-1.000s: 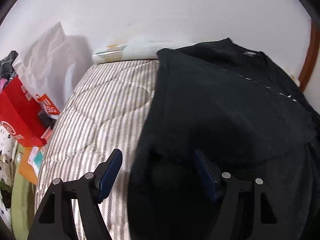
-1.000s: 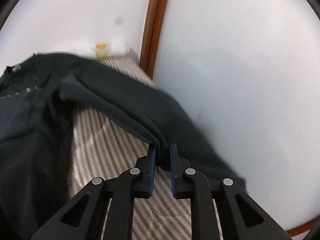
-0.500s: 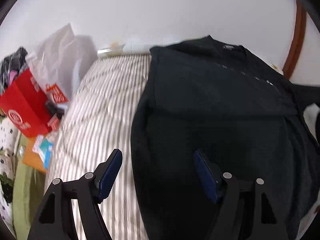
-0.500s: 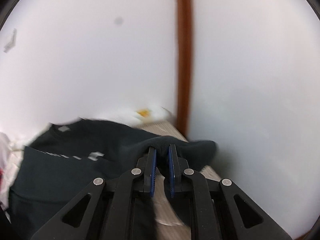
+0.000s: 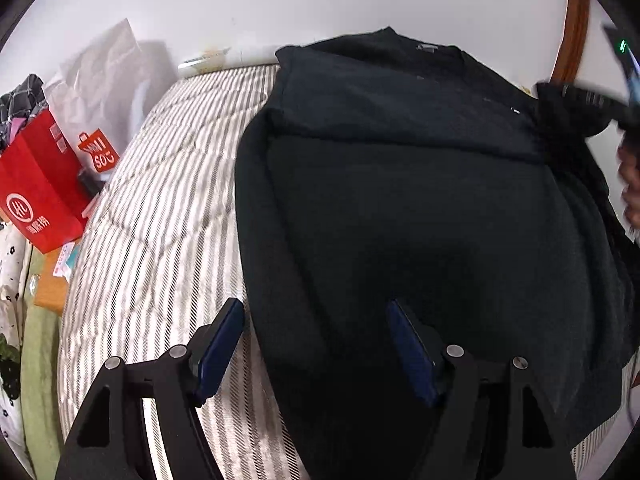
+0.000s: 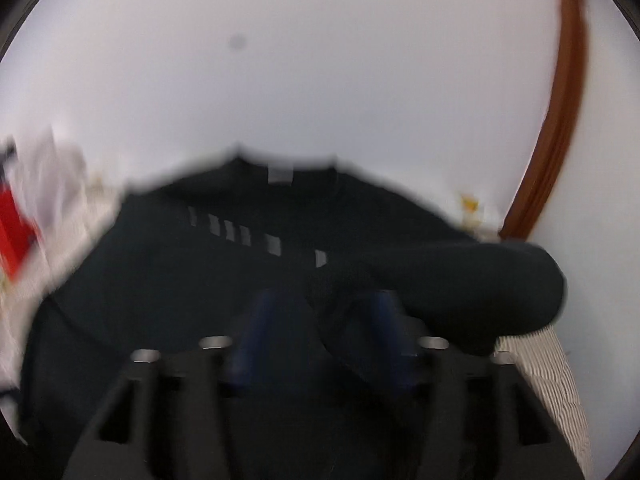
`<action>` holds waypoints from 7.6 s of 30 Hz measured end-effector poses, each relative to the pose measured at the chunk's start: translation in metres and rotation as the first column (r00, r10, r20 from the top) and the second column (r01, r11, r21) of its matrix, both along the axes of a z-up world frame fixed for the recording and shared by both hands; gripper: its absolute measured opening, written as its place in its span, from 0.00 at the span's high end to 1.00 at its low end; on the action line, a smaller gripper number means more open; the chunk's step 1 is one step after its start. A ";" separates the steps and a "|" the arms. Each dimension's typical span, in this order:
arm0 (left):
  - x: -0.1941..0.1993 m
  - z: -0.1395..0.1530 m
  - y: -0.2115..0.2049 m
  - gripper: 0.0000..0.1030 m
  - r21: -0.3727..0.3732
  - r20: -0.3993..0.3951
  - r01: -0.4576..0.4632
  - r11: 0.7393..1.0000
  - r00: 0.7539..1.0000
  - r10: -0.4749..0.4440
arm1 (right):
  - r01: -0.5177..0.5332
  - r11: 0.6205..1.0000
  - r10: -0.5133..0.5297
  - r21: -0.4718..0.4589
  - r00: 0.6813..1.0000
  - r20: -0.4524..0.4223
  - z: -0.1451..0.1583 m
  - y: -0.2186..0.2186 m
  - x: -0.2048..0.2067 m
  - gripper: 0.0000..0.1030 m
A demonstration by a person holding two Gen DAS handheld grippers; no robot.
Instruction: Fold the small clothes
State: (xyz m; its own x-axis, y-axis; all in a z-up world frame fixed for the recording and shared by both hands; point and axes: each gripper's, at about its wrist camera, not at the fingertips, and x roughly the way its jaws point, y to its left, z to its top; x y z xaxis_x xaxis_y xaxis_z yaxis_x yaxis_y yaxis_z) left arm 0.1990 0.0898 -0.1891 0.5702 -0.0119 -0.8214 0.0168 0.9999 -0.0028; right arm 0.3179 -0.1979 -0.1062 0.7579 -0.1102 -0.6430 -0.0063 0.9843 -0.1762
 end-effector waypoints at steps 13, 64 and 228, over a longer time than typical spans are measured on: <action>-0.003 -0.003 -0.015 0.25 0.030 0.045 0.017 0.999 0.999 -0.019 | 0.134 0.986 -0.133 0.100 0.991 -0.015 -0.007 -0.151 -0.111 0.30; -0.068 0.019 0.041 0.22 -0.006 0.085 -0.041 0.999 0.995 0.042 | -0.292 0.941 0.287 0.173 0.957 0.052 0.073 0.152 -0.036 0.48; -0.062 -0.008 -0.005 0.41 -0.007 0.119 -0.040 0.999 0.992 0.040 | 0.117 0.982 -0.088 0.146 0.977 -0.192 -0.046 -0.128 -0.175 0.42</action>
State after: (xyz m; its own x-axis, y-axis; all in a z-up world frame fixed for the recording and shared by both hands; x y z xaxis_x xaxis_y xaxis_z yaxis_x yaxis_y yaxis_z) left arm 0.1369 0.0843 -0.1971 0.6641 0.0091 -0.7476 -0.0225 0.9997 -0.0078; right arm 0.1427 -0.3255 -0.1525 0.6145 -0.0690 -0.7859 0.0784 0.9966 -0.0262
